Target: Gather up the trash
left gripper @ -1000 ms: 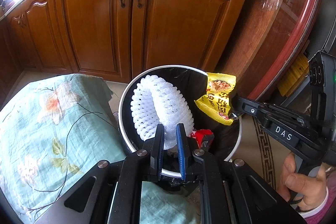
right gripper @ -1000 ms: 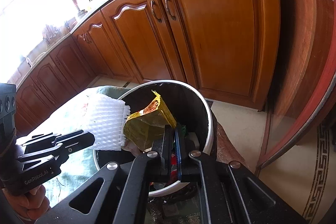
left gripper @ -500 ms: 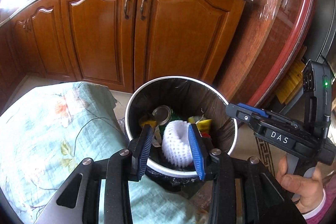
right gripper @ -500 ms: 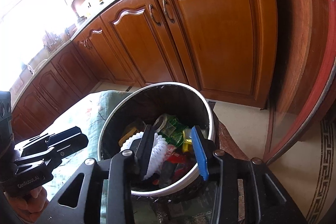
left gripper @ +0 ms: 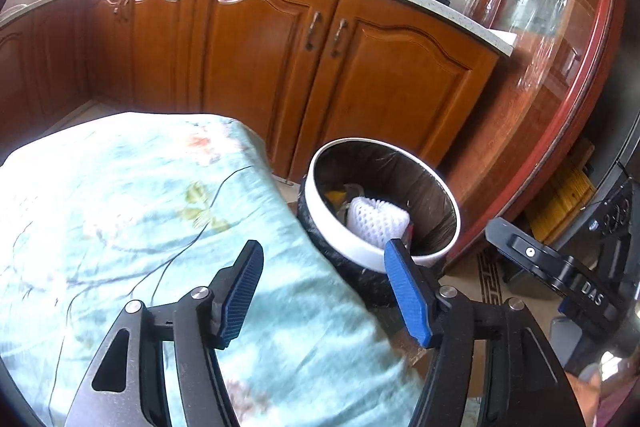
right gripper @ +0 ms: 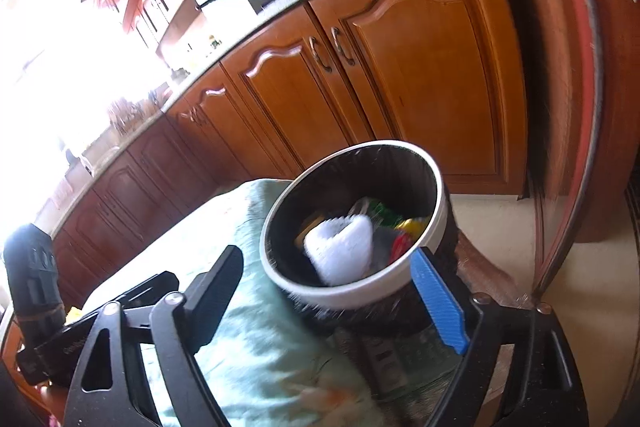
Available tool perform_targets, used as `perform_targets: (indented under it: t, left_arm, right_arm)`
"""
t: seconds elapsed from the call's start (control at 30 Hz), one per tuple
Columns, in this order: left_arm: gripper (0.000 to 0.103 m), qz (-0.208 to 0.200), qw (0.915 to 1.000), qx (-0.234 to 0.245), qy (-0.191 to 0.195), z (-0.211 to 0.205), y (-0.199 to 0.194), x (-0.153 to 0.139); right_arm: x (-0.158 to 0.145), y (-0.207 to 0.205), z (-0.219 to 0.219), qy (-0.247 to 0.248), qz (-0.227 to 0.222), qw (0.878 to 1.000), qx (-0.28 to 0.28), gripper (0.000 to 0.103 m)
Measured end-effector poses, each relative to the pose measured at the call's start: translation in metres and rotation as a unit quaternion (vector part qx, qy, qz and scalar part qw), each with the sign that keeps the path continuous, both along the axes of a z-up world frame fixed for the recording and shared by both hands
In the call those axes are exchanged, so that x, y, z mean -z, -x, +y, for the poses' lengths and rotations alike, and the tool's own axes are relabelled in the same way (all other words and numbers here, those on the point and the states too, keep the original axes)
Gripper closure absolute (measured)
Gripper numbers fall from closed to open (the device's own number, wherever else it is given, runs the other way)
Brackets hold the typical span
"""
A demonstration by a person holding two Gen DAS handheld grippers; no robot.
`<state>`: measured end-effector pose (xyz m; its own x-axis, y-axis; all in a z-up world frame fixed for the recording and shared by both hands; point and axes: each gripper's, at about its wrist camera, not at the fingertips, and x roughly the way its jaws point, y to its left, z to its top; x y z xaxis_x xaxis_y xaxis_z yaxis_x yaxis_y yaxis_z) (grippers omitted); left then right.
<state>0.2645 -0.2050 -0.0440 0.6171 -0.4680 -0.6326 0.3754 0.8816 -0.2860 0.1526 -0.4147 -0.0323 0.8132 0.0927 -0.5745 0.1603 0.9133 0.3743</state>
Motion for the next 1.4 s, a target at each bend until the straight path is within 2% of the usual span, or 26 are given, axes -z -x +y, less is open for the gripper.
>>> perform_targets:
  t: [0.5, 0.73, 0.8, 0.87, 0.93, 1.0, 1.13, 1.4]
  left_arm:
    - [0.033, -0.041, 0.9982, -0.044, 0.004, 0.06, 0.098, -0.006]
    - [0.022, -0.097, 0.9935, -0.06, -0.005, 0.08, 0.142, -0.026]
    - [0.015, -0.115, 0.9911, -0.068, -0.004, 0.087, 0.154, -0.033]
    - [0.004, -0.14, 0.9865, -0.085, -0.003, 0.096, 0.17, -0.038]
    - [0.001, -0.17, 0.9797, -0.105, -0.011, 0.102, 0.187, -0.041]
    - [0.001, -0.186, 0.9747, -0.121, -0.026, 0.106, 0.201, -0.039]
    - [0.001, -0.197, 0.9702, -0.135, -0.044, 0.108, 0.219, -0.03]
    - [0.001, -0.2, 0.9683, -0.133, -0.067, 0.1, 0.232, -0.015]
  right_arm:
    - [-0.016, 0.071, 0.067, 0.072, -0.049, 0.996, 0.002, 0.003]
    - [-0.043, 0.09, 0.089, 0.113, -0.082, 0.99, -0.003, 0.0]
    - [-0.055, 0.099, 0.097, 0.13, -0.103, 0.986, -0.003, 0.0]
    - [-0.066, 0.111, 0.105, 0.152, -0.137, 0.979, 0.001, 0.0]
    - [-0.069, 0.121, 0.113, 0.177, -0.16, 0.971, 0.008, 0.0]
    - [-0.066, 0.122, 0.12, 0.195, -0.157, 0.968, 0.008, 0.0]
    - [-0.054, 0.125, 0.13, 0.209, -0.152, 0.966, 0.0, 0.0]
    - [-0.04, 0.124, 0.135, 0.206, -0.139, 0.968, -0.011, 0.0]
